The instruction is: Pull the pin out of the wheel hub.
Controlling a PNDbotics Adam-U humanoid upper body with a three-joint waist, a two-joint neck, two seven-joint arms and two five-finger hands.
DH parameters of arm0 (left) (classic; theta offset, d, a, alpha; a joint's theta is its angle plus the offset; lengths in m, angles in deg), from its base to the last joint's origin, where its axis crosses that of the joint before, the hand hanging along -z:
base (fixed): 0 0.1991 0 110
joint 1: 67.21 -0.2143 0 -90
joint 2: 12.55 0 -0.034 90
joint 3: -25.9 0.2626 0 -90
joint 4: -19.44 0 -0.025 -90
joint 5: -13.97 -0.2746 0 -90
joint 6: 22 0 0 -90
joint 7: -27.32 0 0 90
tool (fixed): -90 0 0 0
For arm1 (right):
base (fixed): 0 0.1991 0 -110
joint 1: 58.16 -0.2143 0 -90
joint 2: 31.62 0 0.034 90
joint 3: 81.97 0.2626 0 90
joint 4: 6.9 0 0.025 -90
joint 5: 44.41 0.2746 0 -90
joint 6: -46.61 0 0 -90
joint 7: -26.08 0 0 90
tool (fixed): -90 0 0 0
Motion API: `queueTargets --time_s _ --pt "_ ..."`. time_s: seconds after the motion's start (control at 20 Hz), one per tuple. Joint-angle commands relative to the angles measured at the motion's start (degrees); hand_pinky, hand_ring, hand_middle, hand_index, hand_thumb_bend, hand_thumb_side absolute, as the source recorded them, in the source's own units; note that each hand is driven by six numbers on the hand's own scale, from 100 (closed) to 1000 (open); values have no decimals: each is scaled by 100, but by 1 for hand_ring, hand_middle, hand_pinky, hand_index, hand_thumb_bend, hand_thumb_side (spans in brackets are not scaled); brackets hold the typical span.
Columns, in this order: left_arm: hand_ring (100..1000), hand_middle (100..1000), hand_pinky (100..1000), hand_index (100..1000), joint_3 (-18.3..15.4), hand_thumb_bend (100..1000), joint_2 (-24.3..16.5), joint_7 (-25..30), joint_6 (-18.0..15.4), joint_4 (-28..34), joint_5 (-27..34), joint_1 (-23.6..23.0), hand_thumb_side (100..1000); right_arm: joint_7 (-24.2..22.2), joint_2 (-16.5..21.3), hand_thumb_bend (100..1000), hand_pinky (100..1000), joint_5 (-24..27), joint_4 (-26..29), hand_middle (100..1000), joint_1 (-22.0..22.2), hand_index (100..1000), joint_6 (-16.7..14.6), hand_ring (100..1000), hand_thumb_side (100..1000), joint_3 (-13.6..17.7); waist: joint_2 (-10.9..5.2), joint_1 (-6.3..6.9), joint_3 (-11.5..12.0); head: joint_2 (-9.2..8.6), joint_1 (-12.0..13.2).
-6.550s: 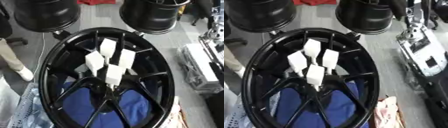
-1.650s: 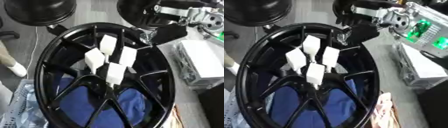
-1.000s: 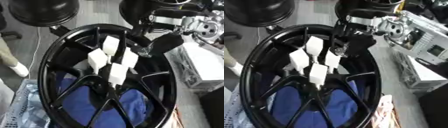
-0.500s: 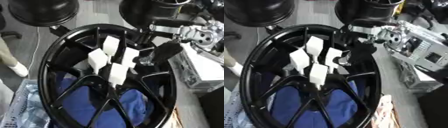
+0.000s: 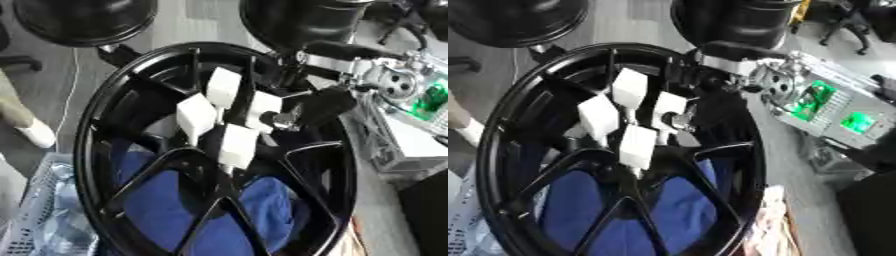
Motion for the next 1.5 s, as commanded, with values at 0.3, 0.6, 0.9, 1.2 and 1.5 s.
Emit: queueTargets --time_s 0.3,0.6,0.9,1.2,1.5 --pt "739 664 930 743 -5 100 -26 12 -6 115 -37 93 720 112 14 380 818 -56 38 706 -51 805 73 793 337 8 -13 66 20 34 -25" --pt "739 663 931 740 -16 100 -8 0 13 115 -40 84 725 160 -35 327 798 10 38 608 -83 745 136 769 327 9 -4 73 10 34 -25" --pt "740 663 932 738 -22 100 8 1 19 115 -36 74 722 344 -49 263 784 134 38 551 -80 696 226 744 307 37 -7 71 2 34 -23" --pt "741 663 933 735 -31 100 25 -5 23 115 -39 66 723 455 -79 228 772 302 38 511 -85 651 244 715 224 13 5 64 19 34 -15" --pt "743 664 934 731 -46 100 50 -19 30 115 -33 56 724 517 -82 184 740 419 38 461 -94 591 275 652 100 14 5 52 22 34 -6"
